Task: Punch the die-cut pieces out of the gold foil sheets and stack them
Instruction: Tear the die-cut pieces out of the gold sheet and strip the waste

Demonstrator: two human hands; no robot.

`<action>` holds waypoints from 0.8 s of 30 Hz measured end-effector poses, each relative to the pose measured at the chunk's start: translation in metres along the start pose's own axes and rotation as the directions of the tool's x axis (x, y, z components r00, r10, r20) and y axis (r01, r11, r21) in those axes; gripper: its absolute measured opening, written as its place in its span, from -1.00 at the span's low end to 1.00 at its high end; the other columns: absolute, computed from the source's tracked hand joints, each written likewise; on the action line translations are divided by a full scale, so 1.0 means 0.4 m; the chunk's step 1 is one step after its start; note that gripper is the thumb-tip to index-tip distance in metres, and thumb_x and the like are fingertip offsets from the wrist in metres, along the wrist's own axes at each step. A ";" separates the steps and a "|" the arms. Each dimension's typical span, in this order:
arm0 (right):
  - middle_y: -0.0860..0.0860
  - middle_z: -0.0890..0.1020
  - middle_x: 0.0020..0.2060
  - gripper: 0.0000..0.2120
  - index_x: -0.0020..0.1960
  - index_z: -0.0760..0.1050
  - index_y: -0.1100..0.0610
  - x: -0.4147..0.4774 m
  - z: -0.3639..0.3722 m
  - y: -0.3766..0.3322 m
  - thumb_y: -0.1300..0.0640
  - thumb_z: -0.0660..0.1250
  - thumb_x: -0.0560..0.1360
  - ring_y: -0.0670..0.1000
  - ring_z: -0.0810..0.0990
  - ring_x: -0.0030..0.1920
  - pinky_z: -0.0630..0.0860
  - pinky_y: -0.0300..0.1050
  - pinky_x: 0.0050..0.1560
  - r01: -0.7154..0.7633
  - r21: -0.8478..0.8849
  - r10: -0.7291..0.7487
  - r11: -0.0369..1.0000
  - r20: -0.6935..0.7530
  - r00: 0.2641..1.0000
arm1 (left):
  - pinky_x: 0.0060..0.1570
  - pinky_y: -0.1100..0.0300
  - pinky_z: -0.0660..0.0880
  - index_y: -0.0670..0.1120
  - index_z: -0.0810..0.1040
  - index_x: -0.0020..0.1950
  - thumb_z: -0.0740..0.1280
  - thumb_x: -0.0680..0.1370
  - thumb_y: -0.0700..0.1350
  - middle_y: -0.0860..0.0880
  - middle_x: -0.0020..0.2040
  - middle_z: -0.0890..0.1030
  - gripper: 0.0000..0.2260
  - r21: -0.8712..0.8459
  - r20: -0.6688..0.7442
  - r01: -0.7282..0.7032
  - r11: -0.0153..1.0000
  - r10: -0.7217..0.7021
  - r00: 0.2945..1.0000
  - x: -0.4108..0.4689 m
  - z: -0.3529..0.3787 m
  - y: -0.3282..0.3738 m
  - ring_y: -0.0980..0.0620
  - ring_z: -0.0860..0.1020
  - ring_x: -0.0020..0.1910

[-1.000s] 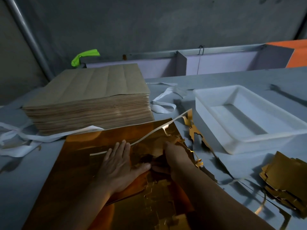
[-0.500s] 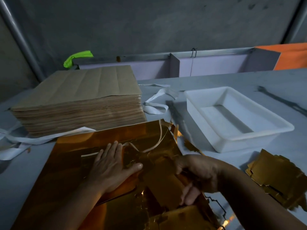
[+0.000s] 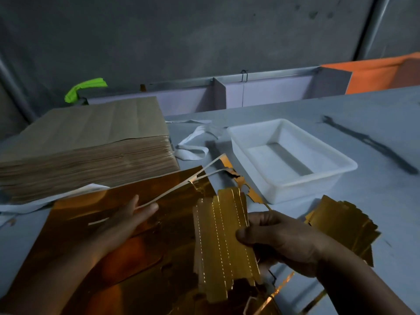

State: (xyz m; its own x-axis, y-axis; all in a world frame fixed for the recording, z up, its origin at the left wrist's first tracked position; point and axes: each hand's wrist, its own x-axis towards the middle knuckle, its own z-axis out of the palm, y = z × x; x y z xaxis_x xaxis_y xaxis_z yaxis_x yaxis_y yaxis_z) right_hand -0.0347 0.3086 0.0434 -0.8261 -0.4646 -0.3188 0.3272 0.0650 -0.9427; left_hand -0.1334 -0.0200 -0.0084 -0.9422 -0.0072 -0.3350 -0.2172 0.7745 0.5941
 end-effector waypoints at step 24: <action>0.13 0.57 -0.37 -0.86 -0.11 0.56 0.27 -0.173 -0.248 0.128 0.19 0.34 0.55 0.05 0.48 -0.44 0.37 -0.14 -0.47 -0.044 0.018 0.033 0.999 -0.919 0.392 | 0.00 -0.04 0.48 0.14 0.52 0.24 0.41 0.53 -0.02 -0.07 0.35 0.43 -0.71 0.113 -0.222 -0.194 0.975 0.215 0.951 -0.108 0.133 0.122 -0.14 0.50 0.13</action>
State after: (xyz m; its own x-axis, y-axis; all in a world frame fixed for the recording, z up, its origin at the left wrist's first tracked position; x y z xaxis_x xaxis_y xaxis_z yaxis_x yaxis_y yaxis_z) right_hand -0.0062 0.4315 0.0073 -0.7349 0.6316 -0.2470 0.3712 0.0699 -0.9259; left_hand -0.0897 0.0516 -0.0037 -0.9994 0.0190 -0.0287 -0.0003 0.8279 0.5609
